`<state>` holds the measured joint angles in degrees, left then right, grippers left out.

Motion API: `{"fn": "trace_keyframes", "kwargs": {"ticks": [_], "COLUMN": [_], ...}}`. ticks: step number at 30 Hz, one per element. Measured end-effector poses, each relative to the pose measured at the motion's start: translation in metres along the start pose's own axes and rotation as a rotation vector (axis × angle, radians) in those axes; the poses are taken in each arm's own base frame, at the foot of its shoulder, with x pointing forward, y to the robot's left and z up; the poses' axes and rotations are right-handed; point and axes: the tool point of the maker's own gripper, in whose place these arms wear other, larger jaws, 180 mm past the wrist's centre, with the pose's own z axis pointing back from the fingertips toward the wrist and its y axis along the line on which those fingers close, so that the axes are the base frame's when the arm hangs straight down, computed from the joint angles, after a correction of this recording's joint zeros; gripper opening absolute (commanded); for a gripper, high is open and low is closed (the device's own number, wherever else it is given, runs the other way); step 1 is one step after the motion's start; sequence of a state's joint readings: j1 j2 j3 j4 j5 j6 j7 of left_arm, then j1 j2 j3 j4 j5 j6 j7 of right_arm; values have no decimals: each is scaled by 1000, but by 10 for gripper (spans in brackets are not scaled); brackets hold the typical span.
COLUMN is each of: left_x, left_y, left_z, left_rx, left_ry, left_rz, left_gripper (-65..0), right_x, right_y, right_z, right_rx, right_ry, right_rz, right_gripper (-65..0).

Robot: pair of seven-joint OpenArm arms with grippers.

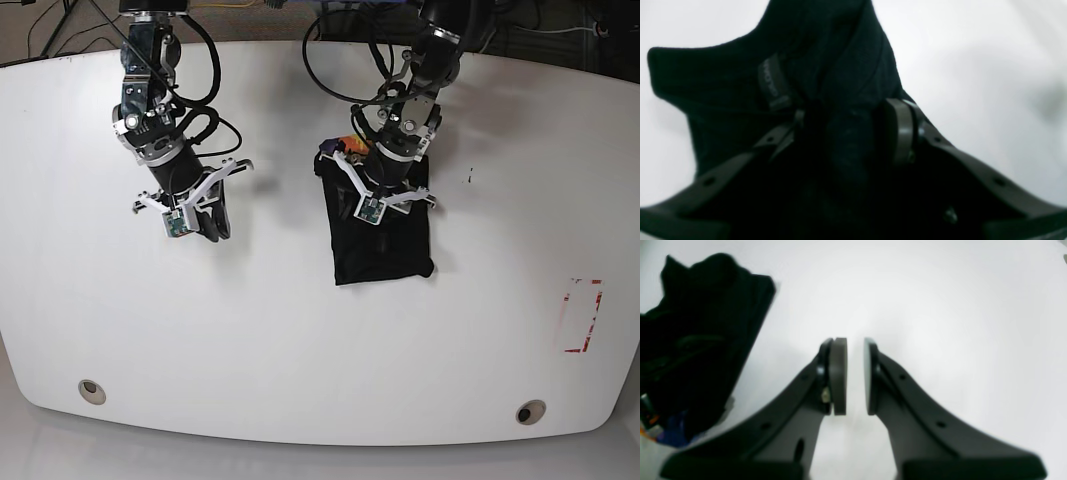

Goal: Layout the t-shirt on the table in an organized manner, then fold the t-shirt properly
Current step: 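Drag the bundle with the left gripper to the table's edge beside the left arm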

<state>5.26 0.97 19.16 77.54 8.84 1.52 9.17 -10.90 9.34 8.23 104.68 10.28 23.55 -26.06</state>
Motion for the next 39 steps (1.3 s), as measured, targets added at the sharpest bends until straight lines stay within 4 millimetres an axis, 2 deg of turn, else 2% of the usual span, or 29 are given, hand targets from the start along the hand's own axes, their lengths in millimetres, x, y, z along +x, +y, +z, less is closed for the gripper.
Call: {"fn": "trace_keyframes", "kwargs": {"ticks": [6, 13, 18, 27, 39], "left_x": [-2, -14, -32, -64, -95], "left_y": [11, 30, 69, 152, 231], "left_z": [-6, 4, 22, 70, 121], "left_rx": [-31, -159, -164, -115, -57], "left_ry": [-28, -32, -13, 92, 267], "left_rz": [-38, -109, -98, -174, -275], "left_gripper": [-389, -389, -389, -389, -389], "right_x": [0, 0, 0, 0, -1], "right_y": [-2, 0, 0, 0, 0], "right_z": [0, 0, 0, 0, 0], "right_rx": [-7, 0, -2, -2, -2], "right_ry": [2, 2, 1, 2, 2], "right_rz": [0, 1, -1, -1, -1], "right_gripper": [-569, -569, -569, -569, -569]}}
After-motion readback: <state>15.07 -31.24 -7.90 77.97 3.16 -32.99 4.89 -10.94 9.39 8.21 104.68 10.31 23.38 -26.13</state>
